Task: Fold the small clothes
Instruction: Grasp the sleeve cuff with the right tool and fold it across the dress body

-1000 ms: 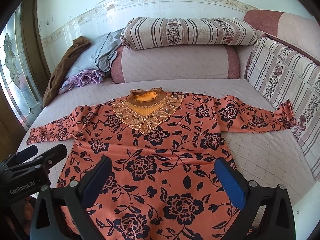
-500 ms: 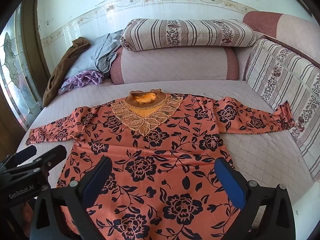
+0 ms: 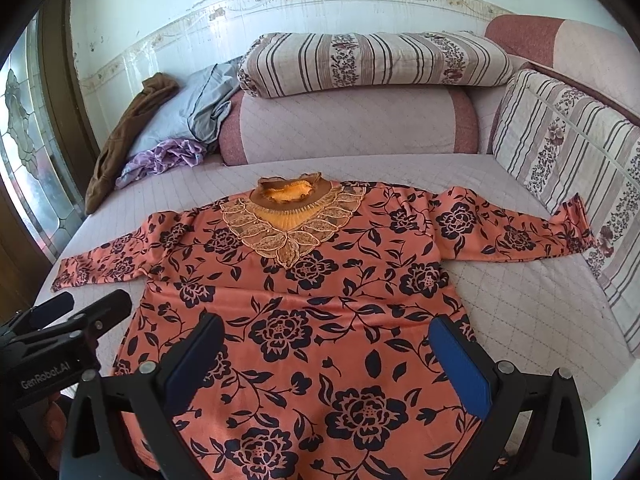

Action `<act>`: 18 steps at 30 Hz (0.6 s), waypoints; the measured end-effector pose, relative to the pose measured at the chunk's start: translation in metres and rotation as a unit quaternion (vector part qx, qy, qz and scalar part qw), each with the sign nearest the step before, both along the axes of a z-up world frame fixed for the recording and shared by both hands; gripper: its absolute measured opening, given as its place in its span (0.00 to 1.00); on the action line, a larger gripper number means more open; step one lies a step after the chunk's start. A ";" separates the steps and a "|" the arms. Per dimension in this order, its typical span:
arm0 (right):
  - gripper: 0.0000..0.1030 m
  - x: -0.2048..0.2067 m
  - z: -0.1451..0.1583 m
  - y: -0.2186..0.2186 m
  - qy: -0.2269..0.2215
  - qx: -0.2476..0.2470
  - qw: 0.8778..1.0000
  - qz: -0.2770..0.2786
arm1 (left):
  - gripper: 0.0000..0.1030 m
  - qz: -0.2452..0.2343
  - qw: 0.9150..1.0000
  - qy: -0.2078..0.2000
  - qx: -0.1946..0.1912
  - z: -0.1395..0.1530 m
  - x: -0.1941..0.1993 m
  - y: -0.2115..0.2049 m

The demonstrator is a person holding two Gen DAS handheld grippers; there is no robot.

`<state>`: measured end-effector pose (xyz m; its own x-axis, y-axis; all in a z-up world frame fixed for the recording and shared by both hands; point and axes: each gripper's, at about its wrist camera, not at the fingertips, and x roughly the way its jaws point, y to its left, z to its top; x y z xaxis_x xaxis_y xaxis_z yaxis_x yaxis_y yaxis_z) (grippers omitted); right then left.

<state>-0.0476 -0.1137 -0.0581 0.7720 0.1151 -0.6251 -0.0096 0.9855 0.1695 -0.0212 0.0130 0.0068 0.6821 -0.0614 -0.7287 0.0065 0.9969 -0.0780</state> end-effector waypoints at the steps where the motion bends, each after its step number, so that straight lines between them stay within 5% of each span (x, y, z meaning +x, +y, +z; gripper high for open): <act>1: 1.00 0.001 -0.001 -0.001 -0.001 0.003 1.000 0.001 | 1.00 0.000 1.000 0.000 -0.001 0.000 0.000 0.000; 12: 1.00 0.012 -0.021 -0.034 0.012 0.026 1.000 -0.010 | 1.00 -0.009 1.000 0.018 0.017 -0.019 0.013 -0.009; 14: 1.00 0.017 -0.028 -0.049 0.020 0.049 0.999 -0.011 | 1.00 -0.005 0.999 0.030 0.016 -0.035 0.019 -0.003; 18: 1.00 0.042 -0.070 -0.140 0.042 0.197 0.978 -0.053 | 1.00 0.018 0.994 0.098 0.034 -0.089 0.033 0.013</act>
